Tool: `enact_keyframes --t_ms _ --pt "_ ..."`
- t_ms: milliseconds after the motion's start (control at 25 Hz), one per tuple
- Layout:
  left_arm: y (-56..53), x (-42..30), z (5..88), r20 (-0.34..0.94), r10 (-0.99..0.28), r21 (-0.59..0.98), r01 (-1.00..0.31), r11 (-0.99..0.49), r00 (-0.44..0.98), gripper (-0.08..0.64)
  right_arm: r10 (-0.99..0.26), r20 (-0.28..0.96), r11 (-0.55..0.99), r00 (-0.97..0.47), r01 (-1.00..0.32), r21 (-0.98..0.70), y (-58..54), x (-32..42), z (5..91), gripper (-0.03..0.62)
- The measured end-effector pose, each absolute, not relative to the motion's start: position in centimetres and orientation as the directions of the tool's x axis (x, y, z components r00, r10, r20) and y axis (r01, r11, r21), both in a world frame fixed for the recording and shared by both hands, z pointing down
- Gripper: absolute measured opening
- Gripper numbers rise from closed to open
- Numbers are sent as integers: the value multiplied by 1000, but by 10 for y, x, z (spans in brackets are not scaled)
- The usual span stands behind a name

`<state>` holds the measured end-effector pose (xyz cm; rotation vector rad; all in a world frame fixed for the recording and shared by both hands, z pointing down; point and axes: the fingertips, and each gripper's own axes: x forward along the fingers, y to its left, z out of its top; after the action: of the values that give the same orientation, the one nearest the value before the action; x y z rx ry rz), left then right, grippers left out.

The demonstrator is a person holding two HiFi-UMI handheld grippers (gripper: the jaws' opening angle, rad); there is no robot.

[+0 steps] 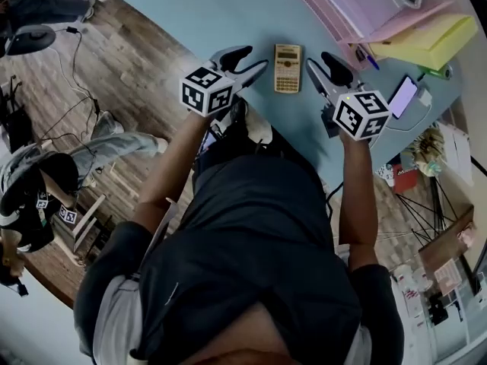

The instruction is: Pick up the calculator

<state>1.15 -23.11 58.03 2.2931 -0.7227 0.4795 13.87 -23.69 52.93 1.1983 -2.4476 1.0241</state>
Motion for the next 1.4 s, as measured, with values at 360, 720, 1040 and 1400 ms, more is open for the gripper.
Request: enact_keyframes --t_ms 360,720,1040,1400 --pt "-239 26 640 567 -319 539 -635 -554 760 259 -502 584 380 -638 -769 -514 -236 134 617 167" --pt "-235 42 676 607 -278 556 -648 -521 745 259 -447 629 352 -636 -772 -529 -234 129 663 167" --pt "-234 53 694 644 -249 558 -667 -494 724 259 -420 644 346 -640 -769 -538 -236 128 686 167" --pt "-237 47 703 716 -270 491 -739 -461 644 179 -347 687 421 -639 -761 -495 -231 107 691 141"
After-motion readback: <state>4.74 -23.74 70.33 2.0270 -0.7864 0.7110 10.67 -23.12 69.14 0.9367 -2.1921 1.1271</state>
